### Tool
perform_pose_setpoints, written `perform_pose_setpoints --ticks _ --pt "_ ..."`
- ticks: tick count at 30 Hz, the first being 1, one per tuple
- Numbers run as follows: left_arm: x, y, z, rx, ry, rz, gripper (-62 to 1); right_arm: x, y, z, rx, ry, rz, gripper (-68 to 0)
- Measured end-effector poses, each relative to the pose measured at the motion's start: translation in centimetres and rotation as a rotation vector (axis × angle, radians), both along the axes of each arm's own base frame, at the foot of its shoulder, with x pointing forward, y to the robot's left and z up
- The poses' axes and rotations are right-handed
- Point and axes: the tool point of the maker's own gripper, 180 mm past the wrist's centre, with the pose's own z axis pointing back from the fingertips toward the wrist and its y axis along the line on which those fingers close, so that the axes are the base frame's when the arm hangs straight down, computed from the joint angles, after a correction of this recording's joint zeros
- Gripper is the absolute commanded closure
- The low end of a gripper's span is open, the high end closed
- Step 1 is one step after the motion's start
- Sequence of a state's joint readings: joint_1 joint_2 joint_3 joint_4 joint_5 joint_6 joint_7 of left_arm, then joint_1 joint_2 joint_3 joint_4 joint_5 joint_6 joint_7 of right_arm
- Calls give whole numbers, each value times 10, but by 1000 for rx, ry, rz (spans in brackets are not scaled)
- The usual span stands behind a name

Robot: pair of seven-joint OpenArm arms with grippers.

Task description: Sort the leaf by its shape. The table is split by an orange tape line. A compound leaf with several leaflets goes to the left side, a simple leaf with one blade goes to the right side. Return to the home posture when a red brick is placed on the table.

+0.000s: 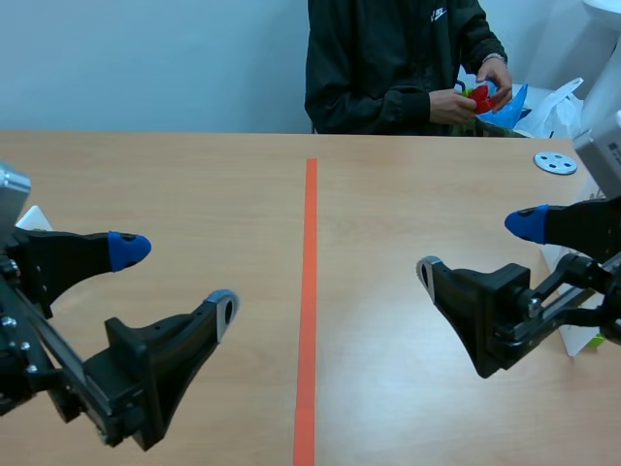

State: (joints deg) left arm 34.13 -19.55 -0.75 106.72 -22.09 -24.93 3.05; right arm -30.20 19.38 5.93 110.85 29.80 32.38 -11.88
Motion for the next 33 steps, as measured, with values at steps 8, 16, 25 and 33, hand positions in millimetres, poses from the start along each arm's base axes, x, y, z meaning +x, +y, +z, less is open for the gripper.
perform_pose_setpoints --ticks 8,16,25,33 --pt "14 22 -5 38 6 141 -623 0 0 0 0 0 0 -679" --pt "14 23 -6 39 10 141 -623 0 0 0 0 0 0 -679" --pt "14 23 -5 35 4 142 -623 0 0 0 0 0 0 -679" --pt "13 20 -5 32 5 127 -623 0 0 0 0 0 0 -679"
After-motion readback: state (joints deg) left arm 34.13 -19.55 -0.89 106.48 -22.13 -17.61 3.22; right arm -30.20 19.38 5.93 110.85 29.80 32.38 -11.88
